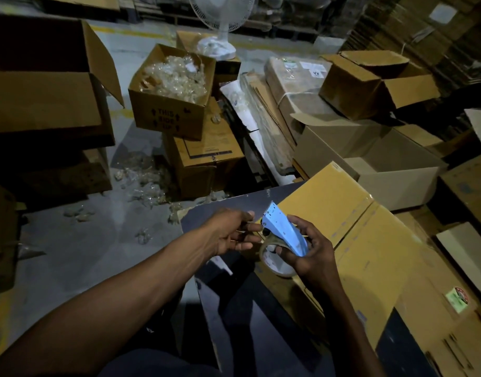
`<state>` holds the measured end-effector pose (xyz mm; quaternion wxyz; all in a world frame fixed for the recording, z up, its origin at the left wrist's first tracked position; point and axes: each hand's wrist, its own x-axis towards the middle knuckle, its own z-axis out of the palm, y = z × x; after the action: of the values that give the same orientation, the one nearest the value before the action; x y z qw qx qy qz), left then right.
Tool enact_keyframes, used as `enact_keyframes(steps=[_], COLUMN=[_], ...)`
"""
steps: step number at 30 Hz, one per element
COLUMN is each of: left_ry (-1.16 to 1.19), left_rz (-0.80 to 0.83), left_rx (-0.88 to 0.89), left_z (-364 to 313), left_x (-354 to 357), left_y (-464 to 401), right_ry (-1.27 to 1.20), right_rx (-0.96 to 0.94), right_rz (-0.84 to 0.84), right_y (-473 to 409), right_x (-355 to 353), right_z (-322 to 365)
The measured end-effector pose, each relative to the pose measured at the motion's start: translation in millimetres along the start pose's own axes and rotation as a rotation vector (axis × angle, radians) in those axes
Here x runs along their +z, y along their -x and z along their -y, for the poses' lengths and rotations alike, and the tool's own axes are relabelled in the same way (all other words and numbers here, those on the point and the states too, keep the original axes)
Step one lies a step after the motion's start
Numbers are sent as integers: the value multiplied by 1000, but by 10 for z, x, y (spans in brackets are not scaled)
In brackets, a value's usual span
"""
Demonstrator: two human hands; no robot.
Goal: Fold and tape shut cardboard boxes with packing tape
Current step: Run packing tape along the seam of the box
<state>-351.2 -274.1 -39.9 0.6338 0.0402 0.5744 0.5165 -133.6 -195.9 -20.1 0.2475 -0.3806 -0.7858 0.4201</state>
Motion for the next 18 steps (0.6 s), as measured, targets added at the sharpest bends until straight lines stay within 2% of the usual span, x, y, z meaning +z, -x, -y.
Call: enact_keyframes(steps=[4, 8, 14, 18], left_ry=[33, 20, 3, -40], left_rz=[51, 61, 71, 8], left_rx=[23, 178, 185, 193], left_z=[56, 141, 184, 207], left_x=[27, 80, 179, 213], left_y=[20, -20, 30, 18], right_ry=[-152, -396, -467, -394], right_rx=[77, 202, 256, 224], right_rz=[1, 55, 58, 64], right_y=[47, 70, 72, 85], right_x=[-26, -61, -92, -90], right_z=[32, 3, -10, -63])
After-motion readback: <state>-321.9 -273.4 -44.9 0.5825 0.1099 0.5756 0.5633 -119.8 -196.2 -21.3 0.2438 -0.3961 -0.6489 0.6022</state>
